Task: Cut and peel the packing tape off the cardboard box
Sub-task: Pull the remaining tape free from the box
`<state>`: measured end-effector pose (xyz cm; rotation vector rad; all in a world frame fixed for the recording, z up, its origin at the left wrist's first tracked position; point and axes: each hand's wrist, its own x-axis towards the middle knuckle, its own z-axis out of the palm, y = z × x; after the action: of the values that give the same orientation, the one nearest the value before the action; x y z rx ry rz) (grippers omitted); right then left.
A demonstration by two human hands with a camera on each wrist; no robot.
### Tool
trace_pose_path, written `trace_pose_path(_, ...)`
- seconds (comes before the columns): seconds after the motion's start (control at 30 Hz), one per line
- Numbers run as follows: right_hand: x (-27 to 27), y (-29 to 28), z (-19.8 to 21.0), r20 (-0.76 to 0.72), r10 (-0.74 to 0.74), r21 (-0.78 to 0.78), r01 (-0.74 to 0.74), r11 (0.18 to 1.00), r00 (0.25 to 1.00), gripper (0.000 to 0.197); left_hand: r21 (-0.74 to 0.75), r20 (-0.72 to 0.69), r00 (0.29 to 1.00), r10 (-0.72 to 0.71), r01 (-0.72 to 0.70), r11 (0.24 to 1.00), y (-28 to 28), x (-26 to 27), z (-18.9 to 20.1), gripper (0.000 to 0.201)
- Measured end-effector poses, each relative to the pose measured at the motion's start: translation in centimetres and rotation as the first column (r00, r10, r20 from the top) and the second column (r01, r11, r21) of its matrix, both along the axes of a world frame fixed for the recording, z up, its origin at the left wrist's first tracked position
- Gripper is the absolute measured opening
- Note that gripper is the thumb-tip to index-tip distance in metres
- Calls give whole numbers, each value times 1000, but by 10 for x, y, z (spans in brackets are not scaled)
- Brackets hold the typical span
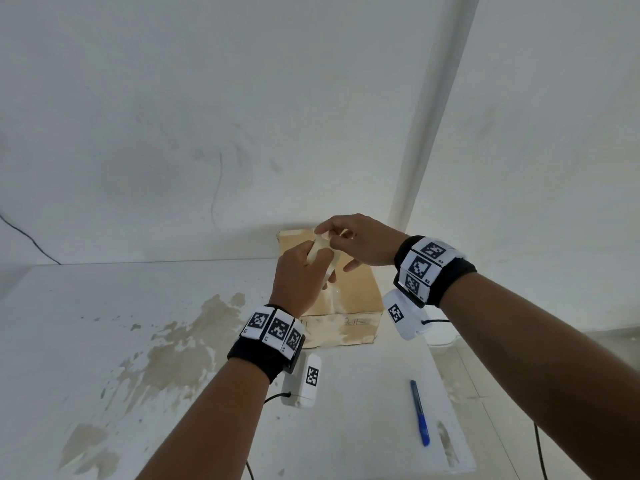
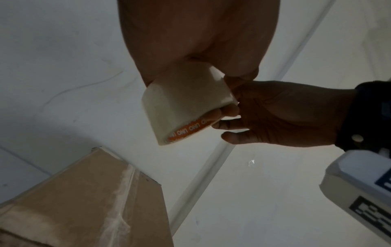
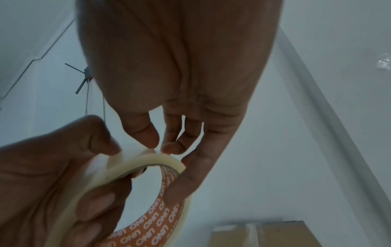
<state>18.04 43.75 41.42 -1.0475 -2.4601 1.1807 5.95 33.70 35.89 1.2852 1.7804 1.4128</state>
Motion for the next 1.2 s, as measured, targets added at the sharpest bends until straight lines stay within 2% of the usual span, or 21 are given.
trace_pose_path(0.17,-3,4,-10,-84,-18,307,43,951,996,20,-12,19,999,31,-30,999,2,-8,1,31)
trace_pose_path(0.23,-3,7,-10,-71,-18,352,42,935,997,15,-11,15,1000,23,-23,1000,2,-10,3,33)
trace_pose_path(0.43,-2,16,4,-6,-10,317,11,948,1000,10,-8,-10,1000,-14,14,1000,3,-12,8,36)
trace_pose_path(0.63,-3,19,10,-33,-6,315,16,949,999,7,17,21,999,-42,41,999,5,-14,15,39)
trace_pose_path(0.77,-5,22,14,-53,-8,220,20,975,999,17,0,13,999,-44,44,999,9,-18,17,39)
trace_pose_path(1.0,-11,22,18,-69,-2,241,19,970,998,11,10,4,1000,-23,23,1000,11,-23,22,36)
trace_pose_path(1.2,-12,20,20,-37,31,172,-24,985,999,11,-3,-43,999,-33,33,999,7,-25,22,36)
